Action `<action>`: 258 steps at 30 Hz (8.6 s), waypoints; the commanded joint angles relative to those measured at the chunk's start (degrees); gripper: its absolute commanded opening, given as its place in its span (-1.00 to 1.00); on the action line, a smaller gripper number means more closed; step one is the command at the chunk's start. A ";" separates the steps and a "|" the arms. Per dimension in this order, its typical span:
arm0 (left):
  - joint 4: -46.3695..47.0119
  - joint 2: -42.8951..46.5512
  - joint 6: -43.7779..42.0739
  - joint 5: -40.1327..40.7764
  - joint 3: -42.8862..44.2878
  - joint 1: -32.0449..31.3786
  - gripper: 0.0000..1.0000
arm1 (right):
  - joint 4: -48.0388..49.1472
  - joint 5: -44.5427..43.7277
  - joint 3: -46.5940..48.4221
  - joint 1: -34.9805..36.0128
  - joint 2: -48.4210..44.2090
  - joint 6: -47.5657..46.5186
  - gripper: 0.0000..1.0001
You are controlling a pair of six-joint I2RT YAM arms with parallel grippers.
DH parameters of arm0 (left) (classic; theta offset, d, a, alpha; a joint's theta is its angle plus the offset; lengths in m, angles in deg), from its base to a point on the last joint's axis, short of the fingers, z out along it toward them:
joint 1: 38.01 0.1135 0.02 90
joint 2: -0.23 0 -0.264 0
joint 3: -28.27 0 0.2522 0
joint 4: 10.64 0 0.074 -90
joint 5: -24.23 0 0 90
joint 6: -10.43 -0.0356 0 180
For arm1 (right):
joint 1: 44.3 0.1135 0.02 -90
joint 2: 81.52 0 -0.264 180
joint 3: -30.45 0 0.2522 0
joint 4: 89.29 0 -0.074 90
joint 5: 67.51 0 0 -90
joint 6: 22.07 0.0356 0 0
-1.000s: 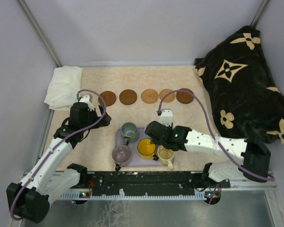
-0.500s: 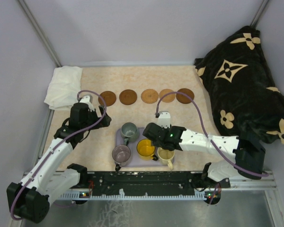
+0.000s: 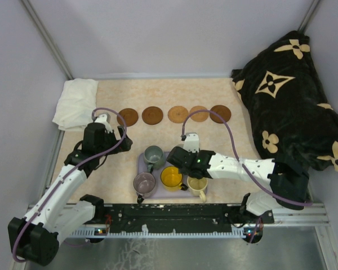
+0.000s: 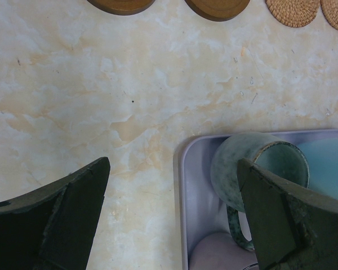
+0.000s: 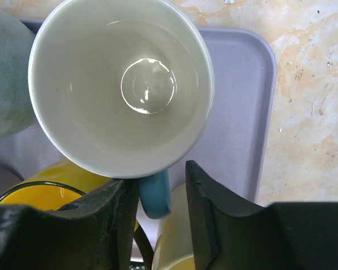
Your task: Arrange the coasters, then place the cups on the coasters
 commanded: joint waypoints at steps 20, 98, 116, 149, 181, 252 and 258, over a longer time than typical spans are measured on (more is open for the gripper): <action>1.77 0.08 0.58 -1.60 -0.86 0.20 0.99 | -1.70 -8.65 2.29 0.44 -0.09 -1.74 -1.00; 9.89 -7.05 1.39 -3.10 -3.13 0.11 0.99 | 63.59 1.77 -1.97 -45.24 10.22 -48.82 -1.00; 9.73 -8.06 1.07 -3.55 -3.24 0.11 0.99 | 64.90 3.67 -3.04 -47.52 11.04 -46.05 -1.00; 10.34 -9.14 1.11 -4.41 -3.63 0.11 0.99 | 61.29 4.14 -0.18 -47.53 15.10 -44.39 -0.35; 10.55 -9.30 1.24 -4.46 -3.81 0.12 0.99 | 56.44 1.79 -4.43 -47.53 10.16 -40.84 0.07; 5.77 -2.60 3.70 -2.99 -2.65 -0.28 0.99 | -24.14 10.35 -5.04 -1.11 -45.39 -4.10 0.05; 5.38 -2.41 4.28 -2.98 -2.16 -0.33 0.99 | -25.72 17.42 -3.38 -1.10 -45.33 -9.78 0.11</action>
